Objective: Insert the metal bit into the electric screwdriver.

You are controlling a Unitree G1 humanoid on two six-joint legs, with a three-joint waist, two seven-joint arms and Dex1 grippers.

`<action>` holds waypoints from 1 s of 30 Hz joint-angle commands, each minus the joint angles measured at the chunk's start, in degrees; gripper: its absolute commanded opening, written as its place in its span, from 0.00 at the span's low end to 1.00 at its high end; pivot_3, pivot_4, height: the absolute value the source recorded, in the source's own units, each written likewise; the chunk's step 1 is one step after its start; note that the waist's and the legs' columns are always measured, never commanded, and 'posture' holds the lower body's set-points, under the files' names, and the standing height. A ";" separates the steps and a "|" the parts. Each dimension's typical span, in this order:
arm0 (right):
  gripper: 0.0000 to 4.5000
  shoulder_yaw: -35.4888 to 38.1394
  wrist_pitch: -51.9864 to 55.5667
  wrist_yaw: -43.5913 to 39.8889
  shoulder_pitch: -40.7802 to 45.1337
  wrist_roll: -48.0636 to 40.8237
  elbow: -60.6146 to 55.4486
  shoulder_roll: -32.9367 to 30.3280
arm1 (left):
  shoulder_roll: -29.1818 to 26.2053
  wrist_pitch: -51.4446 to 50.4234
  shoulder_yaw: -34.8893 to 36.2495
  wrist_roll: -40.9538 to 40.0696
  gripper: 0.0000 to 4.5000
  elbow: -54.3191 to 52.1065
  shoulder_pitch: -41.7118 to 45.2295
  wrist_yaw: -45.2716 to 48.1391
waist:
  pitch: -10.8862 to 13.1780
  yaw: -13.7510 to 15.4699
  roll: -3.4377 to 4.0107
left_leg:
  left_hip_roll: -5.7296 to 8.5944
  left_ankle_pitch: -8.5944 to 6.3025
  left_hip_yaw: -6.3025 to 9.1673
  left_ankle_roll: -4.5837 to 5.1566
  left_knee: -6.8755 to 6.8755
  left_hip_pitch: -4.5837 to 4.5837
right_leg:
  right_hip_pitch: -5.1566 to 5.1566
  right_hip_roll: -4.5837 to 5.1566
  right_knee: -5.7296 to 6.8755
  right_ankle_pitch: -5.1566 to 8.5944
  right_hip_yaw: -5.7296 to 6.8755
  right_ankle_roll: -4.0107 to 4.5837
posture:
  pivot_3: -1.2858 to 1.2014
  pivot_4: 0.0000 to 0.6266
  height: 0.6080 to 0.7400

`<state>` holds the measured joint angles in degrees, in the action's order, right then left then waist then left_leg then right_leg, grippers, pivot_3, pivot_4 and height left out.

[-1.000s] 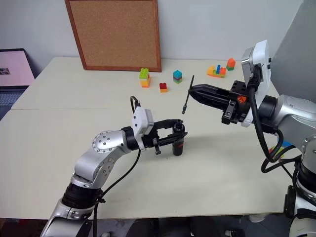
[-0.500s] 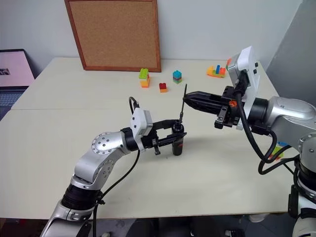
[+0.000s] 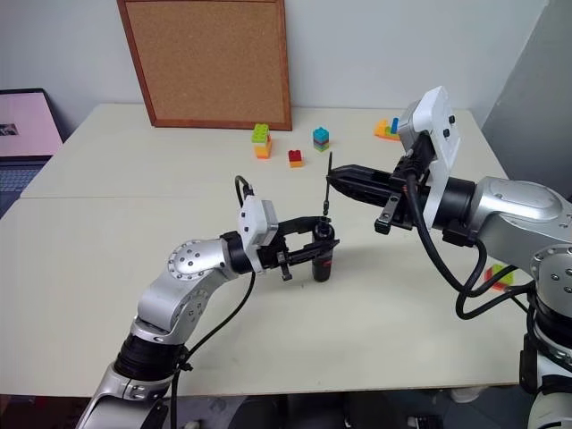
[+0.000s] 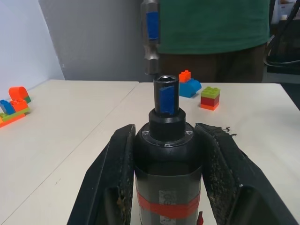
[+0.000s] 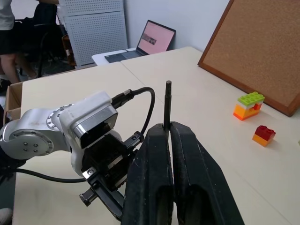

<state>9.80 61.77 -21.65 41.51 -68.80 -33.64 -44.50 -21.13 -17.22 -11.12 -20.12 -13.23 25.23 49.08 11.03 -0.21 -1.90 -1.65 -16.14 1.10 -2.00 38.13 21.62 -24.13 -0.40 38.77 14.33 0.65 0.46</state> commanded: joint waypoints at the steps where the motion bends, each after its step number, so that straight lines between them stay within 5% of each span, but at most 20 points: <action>1: 0.00 1.18 -1.02 0.26 0.76 -2.23 -1.64 -0.57 | -0.30 -0.40 -0.94 1.40 0.36 0.86 -0.60 -0.49 | 0.00 0.00 0.00 | 0.00 0.00 0.00 0.00 0.00 0.00 | 0.00 0.00 0.00 0.00 0.00 0.00 | 0.52 0.24 1.00; 30: 0.00 -1.89 -4.62 0.47 -2.97 3.71 -2.33 -1.71 | -0.69 -0.68 -1.55 1.04 0.36 -0.29 -0.82 -0.60 | 0.00 -0.01 0.00 | 0.00 0.00 0.01 0.00 -0.02 0.00 | 0.01 0.00 -0.05 0.00 0.02 -0.01 | 0.52 0.24 1.00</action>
<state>7.96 57.49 -21.19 38.97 -66.49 -35.35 -45.51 -21.14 -17.21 -11.90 -20.07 -13.43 25.21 48.26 11.03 -0.21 -1.90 -1.65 -16.14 1.11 -2.00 38.11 21.62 -24.12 -0.40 38.72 14.33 0.66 0.46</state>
